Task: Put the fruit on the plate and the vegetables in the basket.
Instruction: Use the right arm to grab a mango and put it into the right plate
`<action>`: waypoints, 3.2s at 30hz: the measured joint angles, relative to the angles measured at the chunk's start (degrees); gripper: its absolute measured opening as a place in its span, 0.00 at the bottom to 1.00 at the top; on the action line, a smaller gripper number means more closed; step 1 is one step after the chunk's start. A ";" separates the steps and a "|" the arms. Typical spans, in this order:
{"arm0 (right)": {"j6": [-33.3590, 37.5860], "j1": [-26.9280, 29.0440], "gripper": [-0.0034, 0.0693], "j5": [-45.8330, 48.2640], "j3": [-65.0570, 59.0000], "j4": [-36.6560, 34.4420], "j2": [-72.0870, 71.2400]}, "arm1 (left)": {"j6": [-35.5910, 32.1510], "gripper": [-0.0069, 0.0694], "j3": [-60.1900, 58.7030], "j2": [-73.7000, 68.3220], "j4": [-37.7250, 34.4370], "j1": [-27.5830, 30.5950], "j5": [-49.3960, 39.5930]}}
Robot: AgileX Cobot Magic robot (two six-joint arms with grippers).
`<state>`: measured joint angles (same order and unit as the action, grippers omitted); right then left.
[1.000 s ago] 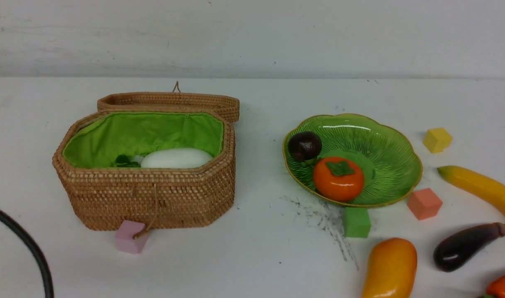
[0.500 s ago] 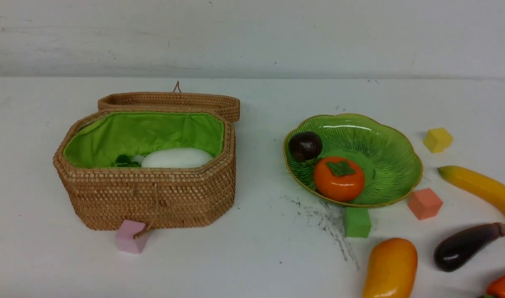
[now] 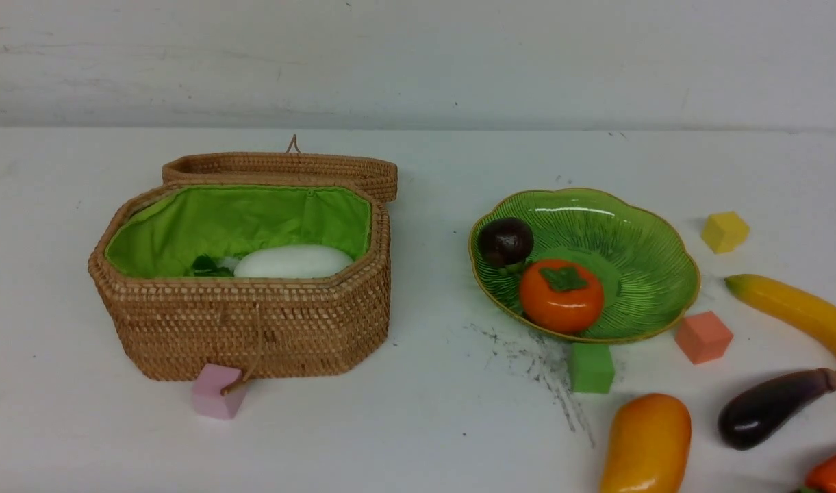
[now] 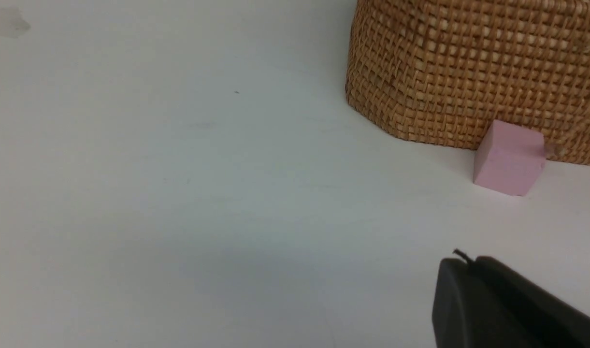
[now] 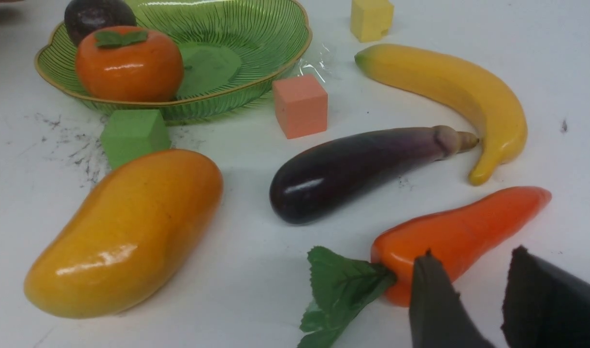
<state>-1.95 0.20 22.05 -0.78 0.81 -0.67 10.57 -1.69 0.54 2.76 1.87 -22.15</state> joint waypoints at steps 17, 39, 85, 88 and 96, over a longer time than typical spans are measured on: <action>0.00 0.00 0.38 -1.21 -0.14 -0.81 0.00 | 0.02 0.10 0.00 0.00 0.00 0.00 0.00; -7.33 0.00 0.38 -26.02 16.55 -19.87 3.62 | 0.02 0.13 0.00 0.00 0.00 0.00 0.00; -15.47 -16.36 0.94 20.51 48.03 -19.68 80.80 | 0.02 0.19 -0.07 0.00 0.17 0.00 0.00; -16.23 -16.48 0.93 18.41 48.76 -19.61 83.92 | 0.02 0.20 -0.07 0.00 0.22 0.00 0.00; -16.69 -16.54 0.90 11.83 49.01 -19.60 93.18 | 0.02 0.21 -0.07 0.00 0.22 0.00 0.00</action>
<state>-18.64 -16.34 33.87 48.23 -18.79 92.51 10.59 -1.76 0.54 2.98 1.87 -22.15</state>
